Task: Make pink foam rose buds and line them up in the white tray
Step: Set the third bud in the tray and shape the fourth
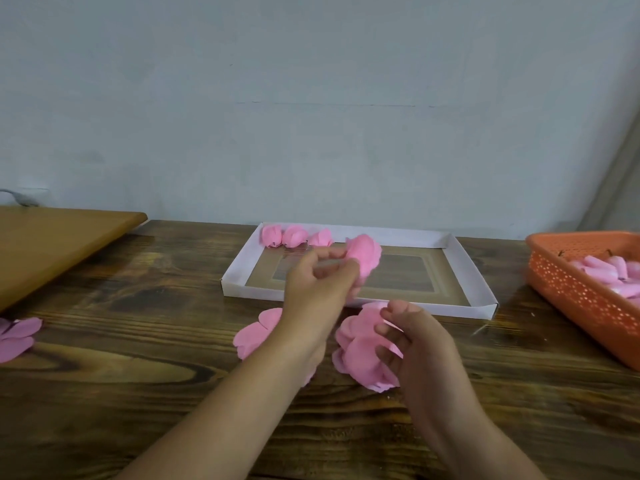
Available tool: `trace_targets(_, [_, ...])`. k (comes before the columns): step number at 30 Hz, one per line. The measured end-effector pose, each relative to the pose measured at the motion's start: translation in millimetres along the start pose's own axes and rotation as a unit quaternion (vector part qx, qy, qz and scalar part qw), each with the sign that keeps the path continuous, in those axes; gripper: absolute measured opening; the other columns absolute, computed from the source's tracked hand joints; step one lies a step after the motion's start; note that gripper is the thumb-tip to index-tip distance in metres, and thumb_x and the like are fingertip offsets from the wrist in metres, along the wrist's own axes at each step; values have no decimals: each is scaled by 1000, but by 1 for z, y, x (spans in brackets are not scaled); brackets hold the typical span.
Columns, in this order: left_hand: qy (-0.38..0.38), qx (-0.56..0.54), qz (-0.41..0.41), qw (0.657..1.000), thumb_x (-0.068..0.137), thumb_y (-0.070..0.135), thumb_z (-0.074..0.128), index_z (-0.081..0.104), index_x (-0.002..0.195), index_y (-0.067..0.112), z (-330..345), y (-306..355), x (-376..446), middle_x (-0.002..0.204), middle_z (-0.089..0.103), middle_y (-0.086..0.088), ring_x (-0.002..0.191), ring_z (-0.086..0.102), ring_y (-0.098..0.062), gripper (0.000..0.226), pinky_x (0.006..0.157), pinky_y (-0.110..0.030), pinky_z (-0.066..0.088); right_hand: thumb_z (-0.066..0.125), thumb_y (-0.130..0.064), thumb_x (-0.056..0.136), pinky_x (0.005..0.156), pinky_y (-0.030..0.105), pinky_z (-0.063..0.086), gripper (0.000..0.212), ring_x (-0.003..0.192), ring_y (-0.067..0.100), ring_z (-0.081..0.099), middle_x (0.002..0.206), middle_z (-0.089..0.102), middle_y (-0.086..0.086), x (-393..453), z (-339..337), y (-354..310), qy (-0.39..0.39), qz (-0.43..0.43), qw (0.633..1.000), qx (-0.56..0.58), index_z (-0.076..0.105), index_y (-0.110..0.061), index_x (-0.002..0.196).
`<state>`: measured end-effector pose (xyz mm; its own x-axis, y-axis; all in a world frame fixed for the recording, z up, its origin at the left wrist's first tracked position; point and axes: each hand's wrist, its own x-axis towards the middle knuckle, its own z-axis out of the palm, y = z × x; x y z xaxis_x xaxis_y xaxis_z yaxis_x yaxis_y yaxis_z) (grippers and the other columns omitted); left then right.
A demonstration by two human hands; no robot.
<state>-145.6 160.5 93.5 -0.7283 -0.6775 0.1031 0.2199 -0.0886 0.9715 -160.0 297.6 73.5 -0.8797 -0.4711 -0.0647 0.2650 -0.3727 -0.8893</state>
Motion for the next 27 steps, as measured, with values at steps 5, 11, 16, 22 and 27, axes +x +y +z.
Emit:
trace_targets(5, [47, 93, 0, 995, 69, 28, 68, 65, 92, 25, 11, 12, 75, 76, 77, 3, 82, 77, -22, 23, 78, -36, 62, 63, -1, 87, 54, 20, 53, 28, 78, 10, 67, 82, 70, -10, 1, -3, 5, 79, -80, 991, -68, 71, -26, 78])
trace_targets(11, [70, 177, -38, 981, 86, 21, 70, 56, 76, 22, 35, -36, 152, 103, 74, -7, 106, 71, -32, 18, 86, -37, 56, 58, 11, 87, 59, 31, 54, 25, 70, 2, 65, 76, 69, -9, 8, -1, 9, 131, -94, 982, -96, 67, -11, 83])
trace_targets(16, [73, 292, -13, 953, 87, 21, 68, 52, 77, 21, 57, -70, 184, 96, 63, 3, 94, 58, -24, 19, 78, -26, 40, 56, 16, 83, 57, 32, 52, 24, 64, 6, 65, 75, 68, -5, 14, -7, 7, 142, -85, 984, -71, 66, -7, 82])
trace_targets(22, [72, 406, 22, 911, 99, 27, 57, 60, 108, 10, 66, -94, 203, 100, 51, -1, 93, 48, -22, 20, 78, -27, 34, 64, 13, 77, 55, 32, 46, 22, 60, 13, 60, 77, 67, 5, 16, -9, 6, 124, -83, 989, -15, 67, -8, 73])
trace_targets(27, [95, 456, -35, 884, 94, 28, 55, 67, 104, 6, 67, -88, 206, 103, 66, -7, 96, 60, -28, 27, 84, -31, 49, 60, 18, 80, 58, 37, 44, 26, 51, 12, 58, 73, 66, 7, 15, -8, 7, 103, -89, 991, -5, 67, -6, 72])
